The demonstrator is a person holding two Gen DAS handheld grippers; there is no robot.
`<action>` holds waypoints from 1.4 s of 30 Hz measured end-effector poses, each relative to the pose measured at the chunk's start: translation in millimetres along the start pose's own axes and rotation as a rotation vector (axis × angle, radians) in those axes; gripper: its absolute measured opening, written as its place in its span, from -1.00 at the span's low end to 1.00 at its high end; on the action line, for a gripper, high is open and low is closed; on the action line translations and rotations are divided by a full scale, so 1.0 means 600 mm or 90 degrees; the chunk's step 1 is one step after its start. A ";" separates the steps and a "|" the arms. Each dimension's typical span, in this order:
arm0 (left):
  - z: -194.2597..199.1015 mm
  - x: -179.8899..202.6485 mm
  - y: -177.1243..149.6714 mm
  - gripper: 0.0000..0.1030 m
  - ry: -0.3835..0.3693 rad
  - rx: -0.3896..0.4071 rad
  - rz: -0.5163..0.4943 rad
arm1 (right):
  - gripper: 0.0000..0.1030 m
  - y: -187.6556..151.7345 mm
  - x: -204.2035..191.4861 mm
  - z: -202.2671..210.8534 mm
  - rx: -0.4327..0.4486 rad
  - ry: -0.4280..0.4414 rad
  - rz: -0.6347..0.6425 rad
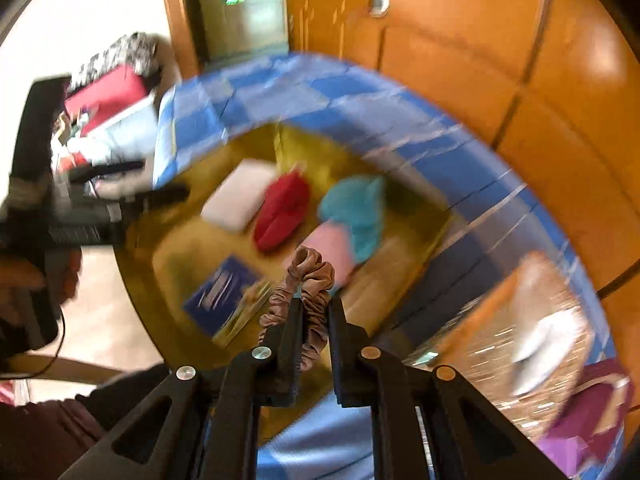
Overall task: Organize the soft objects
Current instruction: 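Carry the white pad into the gold tray with the left tool while the right tool carries the scrunchie there, then open the right tool to drop the scrunchie into the tray beside the Tempo pack, then move the left tool toward the white wrapped packet while the right tool reaches toward the white socks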
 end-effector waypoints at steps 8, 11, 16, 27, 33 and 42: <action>-0.002 0.014 -0.008 0.97 -0.017 -0.003 -0.004 | -0.30 -0.048 -0.008 -0.065 -0.049 -0.018 -0.035; -0.004 0.021 -0.012 0.95 -0.025 -0.010 -0.007 | -0.24 -0.052 -0.007 -0.051 -0.029 -0.023 -0.046; 0.003 0.051 -0.018 0.94 -0.049 -0.003 -0.036 | -0.23 -0.060 0.007 -0.009 0.014 -0.023 -0.074; 0.020 0.122 -0.039 0.95 -0.062 0.001 -0.108 | -0.23 -0.127 0.065 0.073 0.071 -0.072 -0.127; 0.027 0.150 -0.055 0.95 -0.068 -0.002 -0.130 | -0.23 -0.169 0.125 0.113 0.097 -0.108 -0.191; 0.044 0.209 -0.079 0.95 -0.119 -0.009 -0.184 | -0.23 -0.254 0.259 0.179 0.122 -0.191 -0.342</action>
Point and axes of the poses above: each gripper's, at about its wrist camera, not at the fingertips, and z roughly against the way its jaws point, x to its right, y to its top, the point moved 6 cm from there along -z, roughly the way its jaws point, and after that the axes turned 3 degrees about -z, right-handed, at the moved point
